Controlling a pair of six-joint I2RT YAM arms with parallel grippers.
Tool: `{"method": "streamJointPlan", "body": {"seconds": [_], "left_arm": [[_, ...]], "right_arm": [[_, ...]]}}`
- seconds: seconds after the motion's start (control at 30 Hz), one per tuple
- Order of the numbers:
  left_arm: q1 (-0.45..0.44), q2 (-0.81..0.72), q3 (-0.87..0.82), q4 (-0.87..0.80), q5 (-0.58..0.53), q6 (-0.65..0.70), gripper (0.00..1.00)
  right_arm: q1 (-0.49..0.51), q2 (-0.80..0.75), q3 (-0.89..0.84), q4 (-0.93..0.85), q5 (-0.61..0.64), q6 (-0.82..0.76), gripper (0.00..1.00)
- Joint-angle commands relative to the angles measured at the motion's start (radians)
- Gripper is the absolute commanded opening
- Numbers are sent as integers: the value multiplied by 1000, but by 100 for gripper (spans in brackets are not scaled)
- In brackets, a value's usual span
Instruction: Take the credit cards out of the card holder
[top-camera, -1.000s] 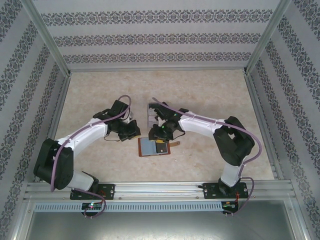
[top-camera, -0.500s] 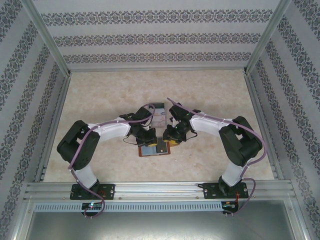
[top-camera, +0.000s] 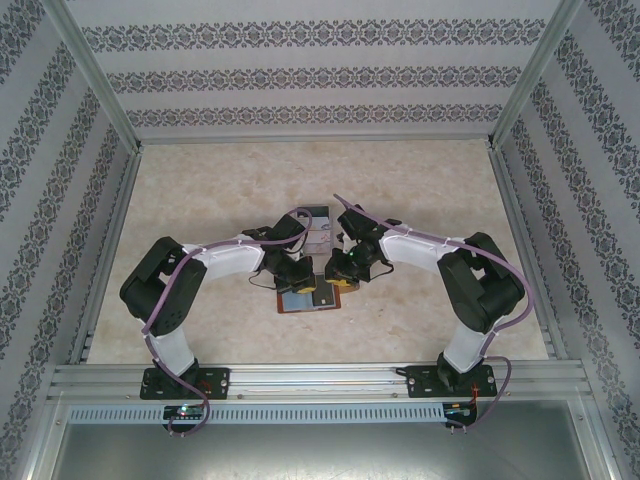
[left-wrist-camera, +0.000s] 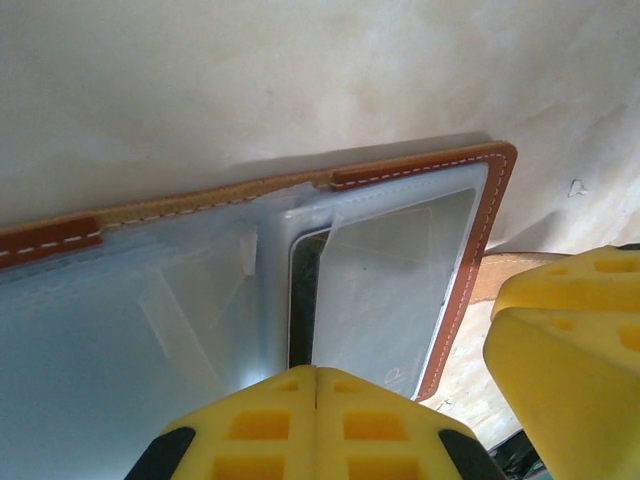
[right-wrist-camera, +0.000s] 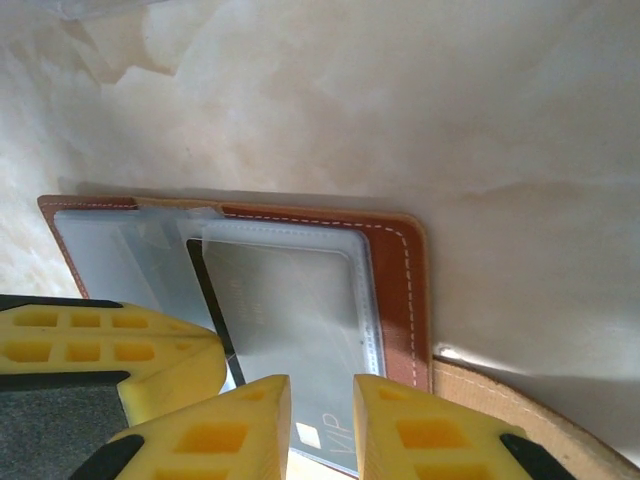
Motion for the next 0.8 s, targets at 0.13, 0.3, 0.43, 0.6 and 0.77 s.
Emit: {"method": "streamJointPlan", "body": {"seconds": [0.13, 0.3, 0.43, 0.6, 0.77], "left_arm": [[-5, 3, -23, 19, -16, 7, 0], [-5, 0, -36, 14, -19, 13, 0], [-6, -8, -48, 13, -25, 14, 0], [-4, -23, -59, 9, -28, 21, 0], [-4, -53, -81, 32, -30, 25, 0]], "right_arm": [[9, 54, 17, 42, -56, -4, 25], [15, 78, 18, 38, -44, -7, 25], [15, 85, 5, 15, -3, -15, 25], [15, 87, -6, 11, 8, -18, 25], [14, 78, -6, 4, 17, -21, 25]]}}
